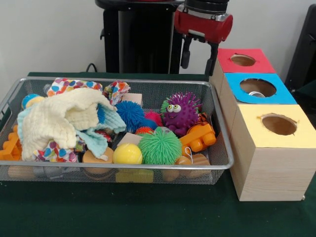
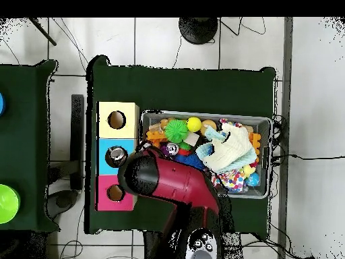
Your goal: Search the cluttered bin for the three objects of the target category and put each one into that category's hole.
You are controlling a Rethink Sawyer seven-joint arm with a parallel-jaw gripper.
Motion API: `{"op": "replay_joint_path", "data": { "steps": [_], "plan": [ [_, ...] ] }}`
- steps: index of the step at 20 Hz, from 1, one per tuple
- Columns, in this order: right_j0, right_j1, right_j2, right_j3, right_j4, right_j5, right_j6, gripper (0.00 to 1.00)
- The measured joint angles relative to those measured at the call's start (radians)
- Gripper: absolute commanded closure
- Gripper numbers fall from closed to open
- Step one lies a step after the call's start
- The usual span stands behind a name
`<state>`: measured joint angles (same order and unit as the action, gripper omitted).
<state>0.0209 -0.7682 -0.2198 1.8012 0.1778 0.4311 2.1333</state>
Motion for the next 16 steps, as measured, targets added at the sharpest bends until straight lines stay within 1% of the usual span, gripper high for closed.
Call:
{"op": "replay_joint_path", "data": {
  "steps": [2,4,5,8,10,16],
  "plan": [
    [0.015,0.006,-0.022,0.010,0.025,-0.010,0.054,0.00],
    [0.031,0.013,-0.050,0.027,0.067,-0.023,0.126,0.00],
    [0.032,0.013,-0.052,0.032,0.078,-0.024,0.137,0.00],
    [0.027,0.013,-0.050,0.060,0.152,-0.037,0.192,0.00],
    [0.027,0.013,-0.049,0.074,0.187,-0.043,0.211,0.00],
    [0.031,0.012,-0.042,0.161,0.341,-0.092,0.295,0.00]
  ]
}}
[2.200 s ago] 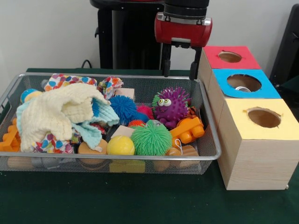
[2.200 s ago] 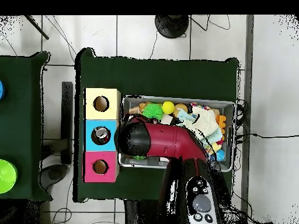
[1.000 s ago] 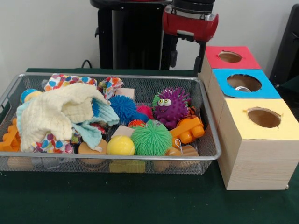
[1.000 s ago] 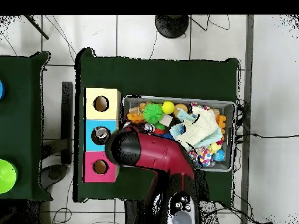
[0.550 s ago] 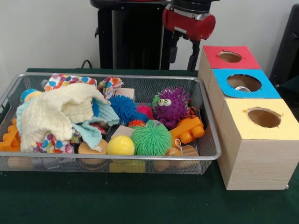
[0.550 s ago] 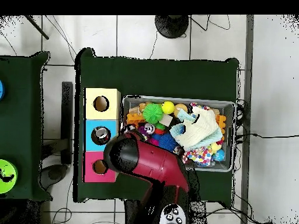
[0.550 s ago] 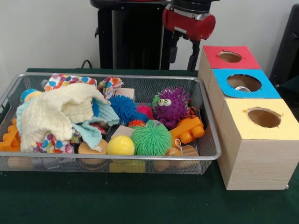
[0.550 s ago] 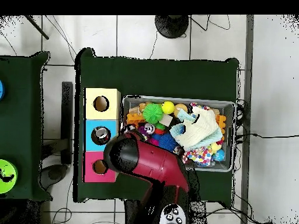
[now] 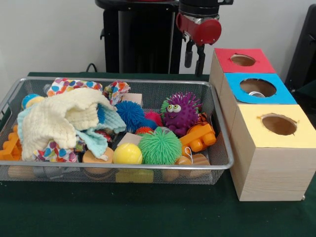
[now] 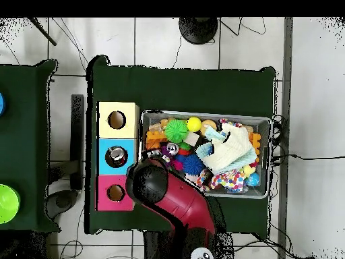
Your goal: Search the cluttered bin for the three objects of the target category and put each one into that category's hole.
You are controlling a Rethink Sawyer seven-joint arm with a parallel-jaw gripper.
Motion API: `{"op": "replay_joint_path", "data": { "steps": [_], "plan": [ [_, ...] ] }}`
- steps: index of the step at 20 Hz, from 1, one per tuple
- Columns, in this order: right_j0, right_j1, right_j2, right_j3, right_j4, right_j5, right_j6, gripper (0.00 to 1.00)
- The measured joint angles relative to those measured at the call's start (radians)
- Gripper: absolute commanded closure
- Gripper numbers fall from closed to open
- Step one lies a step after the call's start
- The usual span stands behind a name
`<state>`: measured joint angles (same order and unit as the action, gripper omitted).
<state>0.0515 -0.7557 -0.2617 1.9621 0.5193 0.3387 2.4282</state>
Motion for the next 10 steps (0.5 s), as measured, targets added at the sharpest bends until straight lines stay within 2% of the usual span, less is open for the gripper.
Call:
{"op": "replay_joint_path", "data": {
  "steps": [4,10],
  "plan": [
    [-0.005,0.001,0.021,0.055,0.040,-0.082,0.030,0.00],
    [-0.016,0.044,0.052,0.108,0.040,-0.287,0.041,0.00]
  ]
}}
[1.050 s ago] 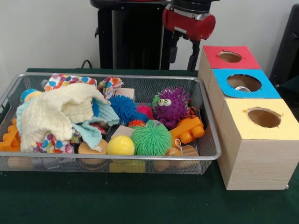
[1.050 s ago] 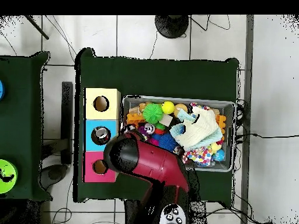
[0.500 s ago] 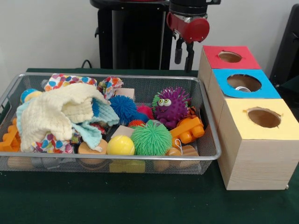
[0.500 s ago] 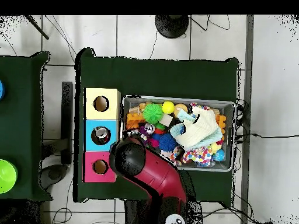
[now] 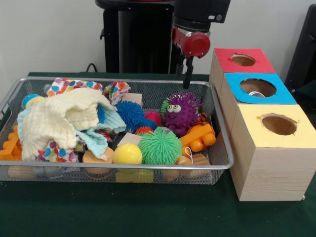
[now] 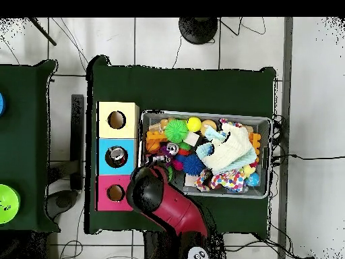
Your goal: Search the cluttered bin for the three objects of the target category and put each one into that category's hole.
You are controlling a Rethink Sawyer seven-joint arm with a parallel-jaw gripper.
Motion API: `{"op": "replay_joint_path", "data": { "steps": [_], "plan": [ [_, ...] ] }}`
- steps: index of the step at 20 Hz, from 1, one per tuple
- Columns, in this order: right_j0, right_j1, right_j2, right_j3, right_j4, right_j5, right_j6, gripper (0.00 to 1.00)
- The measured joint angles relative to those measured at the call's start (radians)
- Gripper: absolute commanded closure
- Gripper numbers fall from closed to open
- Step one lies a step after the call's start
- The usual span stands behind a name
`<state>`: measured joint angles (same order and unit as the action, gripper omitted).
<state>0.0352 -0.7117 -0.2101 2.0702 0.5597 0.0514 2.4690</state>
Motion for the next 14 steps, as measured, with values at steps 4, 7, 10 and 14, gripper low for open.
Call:
{"op": "replay_joint_path", "data": {
  "steps": [4,7,10,14],
  "plan": [
    [-0.023,0.025,0.016,0.014,0.000,-0.057,0.000,0.00],
    [-0.047,0.041,0.027,0.014,0.000,-0.065,0.000,0.00],
    [-0.067,0.058,0.030,0.013,0.001,-0.065,0.000,0.00],
    [-0.062,0.080,0.027,0.012,0.001,-0.065,0.000,0.00]
  ]
}}
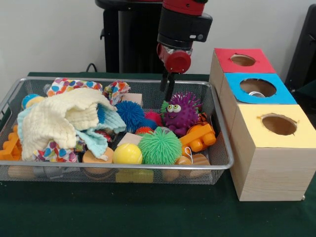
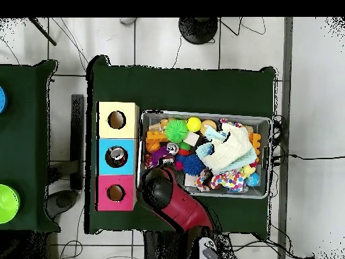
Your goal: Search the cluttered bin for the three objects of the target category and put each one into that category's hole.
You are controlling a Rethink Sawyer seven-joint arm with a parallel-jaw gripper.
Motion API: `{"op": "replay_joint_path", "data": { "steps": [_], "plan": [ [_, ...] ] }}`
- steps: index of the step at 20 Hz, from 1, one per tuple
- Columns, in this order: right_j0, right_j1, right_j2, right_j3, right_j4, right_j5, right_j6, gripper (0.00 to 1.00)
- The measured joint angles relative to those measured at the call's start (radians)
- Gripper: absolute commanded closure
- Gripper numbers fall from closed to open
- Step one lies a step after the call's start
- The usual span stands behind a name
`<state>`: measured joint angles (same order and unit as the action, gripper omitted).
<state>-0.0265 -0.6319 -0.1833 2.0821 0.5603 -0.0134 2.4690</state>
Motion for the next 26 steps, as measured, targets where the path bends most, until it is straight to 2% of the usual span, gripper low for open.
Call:
{"op": "replay_joint_path", "data": {
  "steps": [7,15,23,26],
  "plan": [
    [0.079,0.062,-0.026,-0.017,0.000,-0.002,0.000,0.00],
    [0.134,0.120,-0.034,-0.044,0.012,-0.020,0.000,0.00],
    [0.184,0.168,-0.082,-0.112,0.051,-0.017,0.000,0.00],
    [0.201,0.181,-0.111,-0.146,0.055,0.014,0.000,0.00]
  ]
}}
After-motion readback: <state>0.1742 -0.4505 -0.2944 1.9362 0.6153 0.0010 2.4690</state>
